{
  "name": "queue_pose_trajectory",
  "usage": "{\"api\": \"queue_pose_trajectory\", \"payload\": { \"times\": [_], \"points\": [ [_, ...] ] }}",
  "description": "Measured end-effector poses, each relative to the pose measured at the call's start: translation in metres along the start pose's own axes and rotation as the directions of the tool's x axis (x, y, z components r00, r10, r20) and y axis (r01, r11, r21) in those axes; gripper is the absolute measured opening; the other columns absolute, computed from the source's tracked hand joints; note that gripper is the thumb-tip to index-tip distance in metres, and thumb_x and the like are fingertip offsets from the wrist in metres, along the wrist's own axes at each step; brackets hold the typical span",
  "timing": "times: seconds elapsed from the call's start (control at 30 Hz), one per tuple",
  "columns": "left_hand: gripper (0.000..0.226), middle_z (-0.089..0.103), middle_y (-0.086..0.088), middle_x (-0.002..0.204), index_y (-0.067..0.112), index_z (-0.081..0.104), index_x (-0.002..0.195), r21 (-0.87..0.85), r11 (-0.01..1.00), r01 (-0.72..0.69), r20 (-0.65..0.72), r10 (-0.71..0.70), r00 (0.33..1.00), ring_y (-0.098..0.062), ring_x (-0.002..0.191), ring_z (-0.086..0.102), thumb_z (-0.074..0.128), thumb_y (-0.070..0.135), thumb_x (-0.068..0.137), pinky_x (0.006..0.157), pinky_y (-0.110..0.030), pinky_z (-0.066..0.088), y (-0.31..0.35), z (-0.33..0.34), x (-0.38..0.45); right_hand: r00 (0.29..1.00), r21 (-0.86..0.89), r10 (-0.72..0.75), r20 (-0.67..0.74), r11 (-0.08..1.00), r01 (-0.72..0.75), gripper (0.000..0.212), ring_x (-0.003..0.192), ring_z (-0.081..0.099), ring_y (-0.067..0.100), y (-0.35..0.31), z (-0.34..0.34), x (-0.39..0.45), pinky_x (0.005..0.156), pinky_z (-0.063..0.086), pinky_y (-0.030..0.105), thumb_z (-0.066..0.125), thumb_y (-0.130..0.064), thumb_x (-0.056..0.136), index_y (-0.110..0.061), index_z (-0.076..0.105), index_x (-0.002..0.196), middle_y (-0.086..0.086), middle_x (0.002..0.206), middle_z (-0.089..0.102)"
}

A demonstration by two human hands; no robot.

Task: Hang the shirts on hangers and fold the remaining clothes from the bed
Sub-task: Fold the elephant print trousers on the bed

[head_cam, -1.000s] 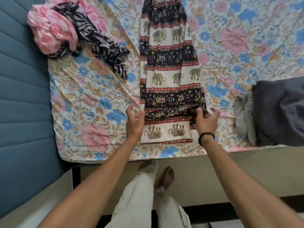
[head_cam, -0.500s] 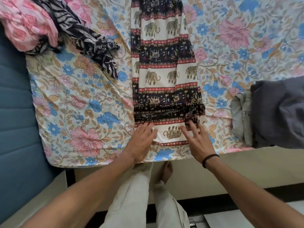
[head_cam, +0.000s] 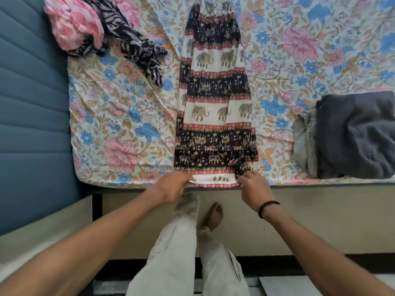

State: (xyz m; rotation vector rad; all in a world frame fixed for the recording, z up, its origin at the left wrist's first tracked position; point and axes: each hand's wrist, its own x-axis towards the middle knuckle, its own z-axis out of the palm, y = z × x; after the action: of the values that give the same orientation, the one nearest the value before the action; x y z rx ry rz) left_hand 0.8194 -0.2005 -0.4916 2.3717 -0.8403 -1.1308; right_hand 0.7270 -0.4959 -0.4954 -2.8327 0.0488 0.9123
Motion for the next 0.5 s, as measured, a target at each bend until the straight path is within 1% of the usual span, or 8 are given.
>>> {"api": "queue_pose_trajectory", "payload": {
  "times": [0.07,0.13,0.17,0.23,0.3,0.33,0.4,0.5],
  "points": [
    [0.036,0.073,-0.003,0.108,0.016,0.069,0.125,-0.02,0.999,0.024,0.193,-0.02,0.981,-0.02,0.1,0.068,0.049,0.003,0.099,0.095,-0.034,0.053,0.005,0.011,-0.011,0.982,0.05,0.029,0.187,0.998,-0.039,0.04,0.109,0.059,0.027,-0.006,-0.002,-0.019,0.095,0.05,0.042,0.053,-0.001,0.09,-0.022,0.072,0.12,0.004,0.115,0.07],
    [0.031,0.074,-0.007,0.108,0.013,0.07,0.121,-0.022,0.999,0.025,0.379,-0.015,0.925,-0.022,0.097,0.069,0.051,0.004,0.098,0.091,-0.036,0.053,0.013,0.024,-0.02,0.92,0.086,0.033,0.39,0.994,-0.072,0.036,0.111,0.06,0.027,-0.008,-0.004,-0.032,0.099,0.046,0.044,0.052,-0.009,0.093,-0.027,0.068,0.119,0.002,0.116,0.069],
    [0.029,0.074,-0.007,0.109,0.012,0.071,0.119,-0.021,1.0,0.022,0.439,-0.011,0.898,-0.022,0.096,0.068,0.052,0.004,0.098,0.09,-0.036,0.053,0.016,0.028,-0.023,0.892,0.12,0.031,0.451,0.988,-0.095,0.033,0.108,0.062,0.026,-0.007,-0.004,-0.035,0.097,0.049,0.044,0.052,-0.011,0.094,-0.028,0.066,0.118,0.003,0.114,0.069],
    [0.022,0.07,-0.006,0.108,0.012,0.069,0.113,-0.042,0.998,0.056,0.491,-0.029,0.871,-0.02,0.092,0.065,0.052,0.007,0.1,0.084,-0.032,0.053,0.017,0.025,-0.022,0.868,0.236,0.026,0.496,0.958,-0.163,0.027,0.097,0.064,0.021,-0.002,-0.011,-0.033,0.081,0.056,0.036,0.057,-0.011,0.094,-0.028,0.062,0.115,0.003,0.109,0.067],
    [0.021,0.068,-0.009,0.101,0.021,0.066,0.104,-0.152,0.976,0.155,0.455,-0.07,0.888,-0.016,0.077,0.059,0.049,0.009,0.103,0.07,-0.026,0.051,0.012,0.012,-0.015,0.878,0.366,0.034,0.478,0.901,-0.234,0.027,0.09,0.064,0.014,0.009,-0.023,-0.022,0.066,0.051,0.022,0.063,-0.009,0.094,-0.024,0.059,0.116,0.0,0.106,0.065],
    [0.023,0.067,-0.01,0.097,0.026,0.064,0.102,-0.232,0.951,0.207,0.403,-0.099,0.91,-0.016,0.073,0.057,0.048,0.01,0.103,0.067,-0.028,0.052,0.009,0.001,-0.011,0.895,0.426,0.046,0.445,0.868,-0.256,0.024,0.086,0.064,0.012,0.014,-0.032,-0.014,0.062,0.048,0.019,0.065,-0.009,0.095,-0.023,0.059,0.115,-0.001,0.104,0.064],
    [0.018,0.067,-0.006,0.101,0.022,0.065,0.109,-0.345,0.893,0.289,0.273,-0.199,0.941,-0.021,0.08,0.062,0.05,0.014,0.104,0.075,-0.038,0.059,0.001,-0.018,0.0,0.926,0.542,0.099,0.364,0.786,-0.297,0.017,0.079,0.064,0.012,0.024,-0.05,0.007,0.058,0.046,0.018,0.064,-0.012,0.099,-0.019,0.059,0.112,0.002,0.099,0.065],
    [0.02,0.065,0.0,0.111,0.012,0.065,0.121,-0.466,0.812,0.35,0.088,-0.351,0.932,-0.023,0.1,0.065,0.054,0.017,0.104,0.087,-0.038,0.056,-0.008,-0.043,0.02,0.922,0.706,0.227,0.313,0.594,-0.386,0.017,0.076,0.062,0.017,0.035,-0.064,0.039,0.056,0.047,0.021,0.06,-0.011,0.101,-0.01,0.061,0.118,0.01,0.104,0.068]
  ]
}}
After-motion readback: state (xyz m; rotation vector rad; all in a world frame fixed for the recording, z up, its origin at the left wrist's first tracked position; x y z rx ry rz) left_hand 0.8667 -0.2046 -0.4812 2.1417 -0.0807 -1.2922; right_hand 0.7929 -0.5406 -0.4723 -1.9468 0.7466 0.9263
